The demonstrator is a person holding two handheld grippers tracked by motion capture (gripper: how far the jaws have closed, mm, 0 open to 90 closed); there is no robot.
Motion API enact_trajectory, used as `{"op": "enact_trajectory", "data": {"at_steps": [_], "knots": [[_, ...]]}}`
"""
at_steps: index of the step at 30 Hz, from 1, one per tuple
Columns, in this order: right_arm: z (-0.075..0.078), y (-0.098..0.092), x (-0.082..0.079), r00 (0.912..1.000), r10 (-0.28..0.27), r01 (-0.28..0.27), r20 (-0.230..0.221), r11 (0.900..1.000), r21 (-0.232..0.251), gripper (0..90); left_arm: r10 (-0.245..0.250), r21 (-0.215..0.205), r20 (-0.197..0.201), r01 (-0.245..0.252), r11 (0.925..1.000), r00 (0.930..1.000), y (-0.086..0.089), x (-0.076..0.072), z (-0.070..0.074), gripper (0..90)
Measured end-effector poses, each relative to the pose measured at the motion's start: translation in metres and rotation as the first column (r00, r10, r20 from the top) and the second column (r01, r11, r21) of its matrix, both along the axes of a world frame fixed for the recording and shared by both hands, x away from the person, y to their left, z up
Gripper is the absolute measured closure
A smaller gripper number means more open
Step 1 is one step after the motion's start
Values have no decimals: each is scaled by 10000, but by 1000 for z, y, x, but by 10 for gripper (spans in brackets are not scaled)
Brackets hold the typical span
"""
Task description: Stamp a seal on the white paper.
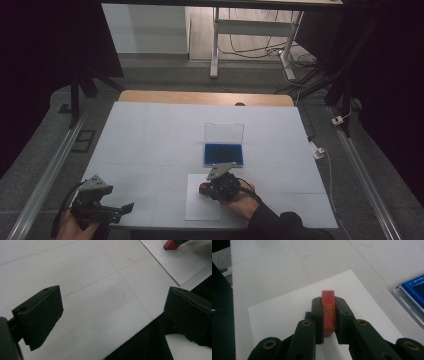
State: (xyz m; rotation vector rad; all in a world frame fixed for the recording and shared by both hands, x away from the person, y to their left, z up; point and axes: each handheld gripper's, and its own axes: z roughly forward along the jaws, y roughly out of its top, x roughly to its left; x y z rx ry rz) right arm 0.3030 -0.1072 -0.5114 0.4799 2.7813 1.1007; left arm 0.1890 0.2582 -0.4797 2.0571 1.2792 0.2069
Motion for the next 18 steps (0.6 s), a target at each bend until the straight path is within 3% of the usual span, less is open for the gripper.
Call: {"op": "enact_trajectory", "data": {"at_steps": [12, 18], "knots": [[19, -7, 3, 9995, -290, 283, 85, 9971, 704, 795, -6, 44, -9, 6, 10000, 10000, 0, 0, 0, 22], [25, -10, 5, 9990, -450, 445, 46, 9959, 792, 795, -4, 48, -12, 4, 10000, 10000, 0, 0, 0, 22]]}}
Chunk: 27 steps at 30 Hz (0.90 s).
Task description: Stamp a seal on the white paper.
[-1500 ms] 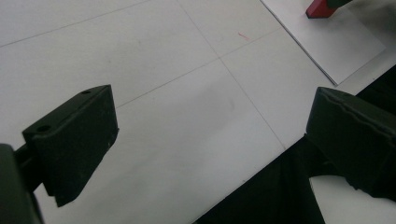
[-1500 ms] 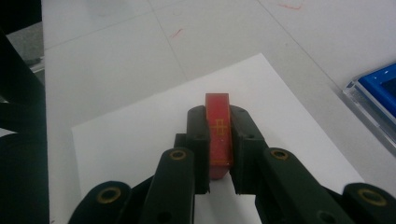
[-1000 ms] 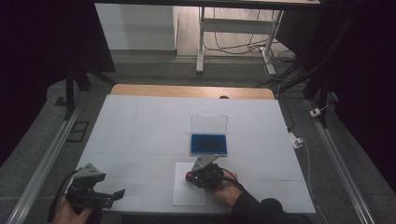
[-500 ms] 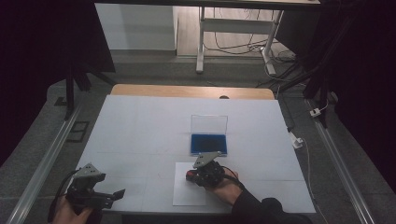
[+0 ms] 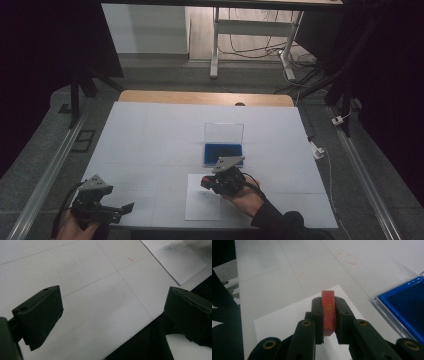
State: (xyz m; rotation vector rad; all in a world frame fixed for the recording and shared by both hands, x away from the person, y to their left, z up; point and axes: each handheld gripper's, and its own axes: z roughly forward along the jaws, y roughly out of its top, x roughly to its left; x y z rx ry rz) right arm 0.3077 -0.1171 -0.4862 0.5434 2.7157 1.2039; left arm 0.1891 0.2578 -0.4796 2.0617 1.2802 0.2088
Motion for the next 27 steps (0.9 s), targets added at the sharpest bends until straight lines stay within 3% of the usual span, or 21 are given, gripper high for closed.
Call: {"op": "enact_trajectory", "data": {"at_steps": [27], "knots": [[20, -23, 22, 9944, -1059, 1058, 11, 9936, 391, 794, -16, 10, -6, 16, 10000, 10000, 0, 0, 0, 23]]}}
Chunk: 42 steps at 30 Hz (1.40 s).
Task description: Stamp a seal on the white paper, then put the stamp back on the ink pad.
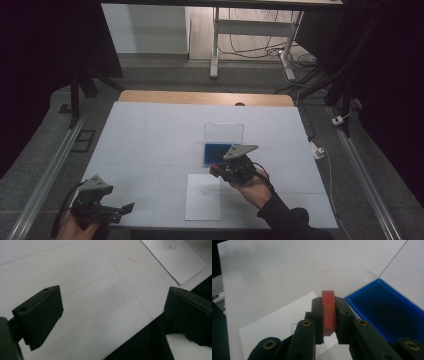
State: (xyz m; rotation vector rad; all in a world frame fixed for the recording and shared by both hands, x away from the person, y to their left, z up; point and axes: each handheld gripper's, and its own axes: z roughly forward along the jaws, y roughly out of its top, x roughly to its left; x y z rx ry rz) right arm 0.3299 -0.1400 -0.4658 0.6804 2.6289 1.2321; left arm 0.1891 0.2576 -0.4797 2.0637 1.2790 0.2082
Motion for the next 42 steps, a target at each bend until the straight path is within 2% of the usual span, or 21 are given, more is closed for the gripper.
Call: {"op": "enact_trajectory", "data": {"at_steps": [19, 42], "knots": [[5, -13, 23, 9961, -878, 879, -70, 9959, 196, 794, -6, -1, 25, 6, 10000, 10000, 0, 0, 0, 23], [3, -17, 52, 9896, -1405, 1405, 311, 9901, 48, 792, 20, -2, -32, -20, 10000, 10000, 0, 1, 0, 23]]}}
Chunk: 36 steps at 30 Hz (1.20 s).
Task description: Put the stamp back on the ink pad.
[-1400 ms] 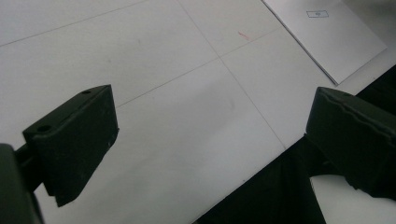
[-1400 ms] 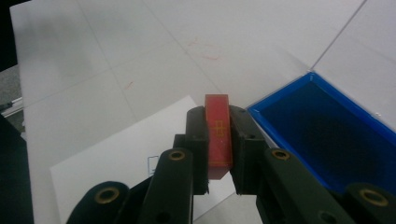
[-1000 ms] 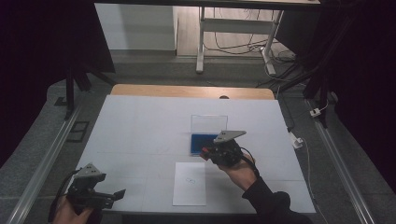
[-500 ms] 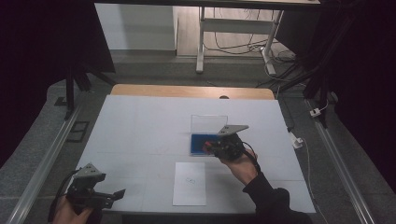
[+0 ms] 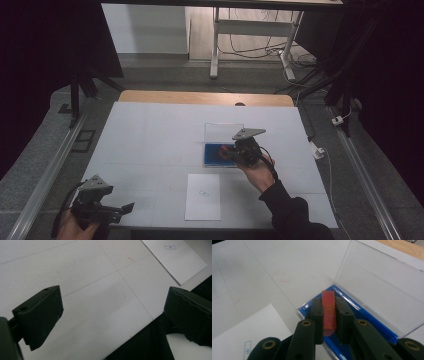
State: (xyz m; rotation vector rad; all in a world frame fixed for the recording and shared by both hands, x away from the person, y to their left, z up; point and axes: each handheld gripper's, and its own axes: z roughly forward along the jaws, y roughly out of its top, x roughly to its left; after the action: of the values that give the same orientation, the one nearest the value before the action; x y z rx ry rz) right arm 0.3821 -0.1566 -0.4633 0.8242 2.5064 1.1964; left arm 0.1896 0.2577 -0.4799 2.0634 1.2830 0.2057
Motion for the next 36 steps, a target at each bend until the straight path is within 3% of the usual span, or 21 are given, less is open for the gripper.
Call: {"op": "enact_trajectory", "data": {"at_steps": [16, 20, 31, 36], "knots": [[-12, 5, 25, 9991, -411, 417, 108, 9974, -588, 793, 14, -3, 3, -14, 10000, 10000, 0, 0, 0, 24], [-18, 8, 28, 9991, -406, 417, 134, 9947, -941, 793, 12, -23, 1, -12, 10000, 10000, 0, 0, 0, 25], [-31, 13, 32, 9989, -469, 458, -71, 9920, -1174, 792, 0, -9, 6, 0, 10000, 10000, 0, 0, 0, 25], [-34, 16, 31, 9993, -380, 384, 55, 9899, -1364, 792, -17, 1, 17, 17, 10000, 10000, 0, 0, 0, 25]]}}
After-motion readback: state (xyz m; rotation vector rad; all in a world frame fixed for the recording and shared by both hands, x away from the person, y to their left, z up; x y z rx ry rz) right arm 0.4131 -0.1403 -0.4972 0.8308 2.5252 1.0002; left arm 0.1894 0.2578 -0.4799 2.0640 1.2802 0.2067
